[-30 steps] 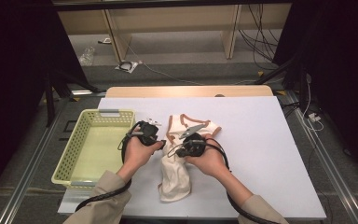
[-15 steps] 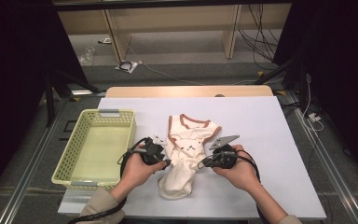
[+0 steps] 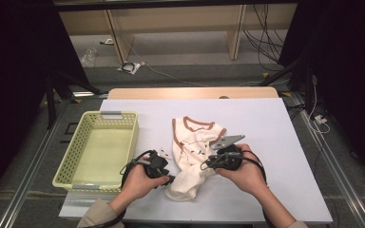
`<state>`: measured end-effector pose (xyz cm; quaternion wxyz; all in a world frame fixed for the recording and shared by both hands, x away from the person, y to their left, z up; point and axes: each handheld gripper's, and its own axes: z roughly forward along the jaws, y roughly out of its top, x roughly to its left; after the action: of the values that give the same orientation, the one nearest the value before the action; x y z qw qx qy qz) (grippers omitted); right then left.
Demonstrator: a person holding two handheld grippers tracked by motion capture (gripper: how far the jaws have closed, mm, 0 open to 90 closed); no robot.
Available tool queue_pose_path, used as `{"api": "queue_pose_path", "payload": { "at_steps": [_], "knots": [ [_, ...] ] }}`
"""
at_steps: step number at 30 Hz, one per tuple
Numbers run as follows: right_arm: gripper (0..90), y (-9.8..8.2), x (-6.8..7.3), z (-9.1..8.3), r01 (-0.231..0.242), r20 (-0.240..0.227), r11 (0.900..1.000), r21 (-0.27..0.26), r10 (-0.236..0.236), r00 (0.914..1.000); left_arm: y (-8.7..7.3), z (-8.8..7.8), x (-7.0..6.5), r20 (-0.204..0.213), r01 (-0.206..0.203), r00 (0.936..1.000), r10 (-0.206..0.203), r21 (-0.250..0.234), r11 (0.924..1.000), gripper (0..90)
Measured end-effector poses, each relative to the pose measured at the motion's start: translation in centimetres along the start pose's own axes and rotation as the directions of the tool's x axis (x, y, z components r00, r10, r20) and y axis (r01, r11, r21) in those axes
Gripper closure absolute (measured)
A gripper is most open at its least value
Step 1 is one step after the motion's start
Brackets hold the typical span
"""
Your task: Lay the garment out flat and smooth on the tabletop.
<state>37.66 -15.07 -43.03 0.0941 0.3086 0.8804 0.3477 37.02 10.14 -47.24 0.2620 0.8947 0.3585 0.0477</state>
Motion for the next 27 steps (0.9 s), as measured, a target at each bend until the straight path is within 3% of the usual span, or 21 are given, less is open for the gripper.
{"api": "queue_pose_path", "payload": {
  "at_steps": [5, 9, 12, 13, 16, 19, 23, 27],
  "knots": [
    [69.2, 2.0, 2.0, 1.8, 0.057, -0.056, 0.998, 0.027, -0.056, 0.9969, -0.2, 0.0, -0.9, -0.020, -0.055, 0.9983, 0.055, 0.003, 0.9985, 65.2],
    [64.4, 2.7, 2.6, 4.3, 0.084, -0.094, 0.990, 0.116, -0.073, 0.9929, -0.3, 0.0, -1.4, -0.014, -0.072, 0.9973, 0.072, 0.001, 0.9974, 74.7],
    [64.5, 3.0, 3.2, 5.7, 0.092, -0.091, 0.979, 0.180, -0.076, 0.9929, -0.3, 0.1, -1.5, -0.003, -0.064, 0.9980, 0.064, -0.001, 0.9980, 81.1],
    [65.8, 3.1, 3.3, 6.1, 0.094, -0.093, 0.976, 0.195, -0.077, 0.9927, -0.4, 0.1, -1.6, 0.000, -0.062, 0.9981, 0.062, -0.002, 0.9981, 83.1],
    [81.0, 3.1, 3.4, 6.5, 0.079, -0.096, 0.973, 0.218, -0.059, 0.9936, -0.4, 0.1, -1.8, -0.004, -0.045, 0.9990, 0.045, -0.013, 0.9989, 86.6],
    [87.9, 2.9, 3.5, 6.0, 0.091, -0.097, 0.978, 0.186, -0.074, 0.9926, -0.4, -0.5, -1.7, 0.046, -0.004, 0.9989, 0.006, -0.042, 0.9991, 87.8],
    [87.2, 2.7, 3.4, 4.3, 0.070, -0.093, 0.993, 0.099, -0.060, 0.9938, 0.5, -2.5, -2.3, 0.053, -0.001, 0.9986, 0.008, -0.141, 0.9899, 87.9],
    [85.7, 2.0, 2.6, 2.1, 0.045, -0.088, 0.999, 0.029, -0.042, 0.9952, 1.6, -4.2, -3.6, 0.086, -0.026, 0.9954, 0.044, -0.194, 0.9807, 87.8]
  ]
}}
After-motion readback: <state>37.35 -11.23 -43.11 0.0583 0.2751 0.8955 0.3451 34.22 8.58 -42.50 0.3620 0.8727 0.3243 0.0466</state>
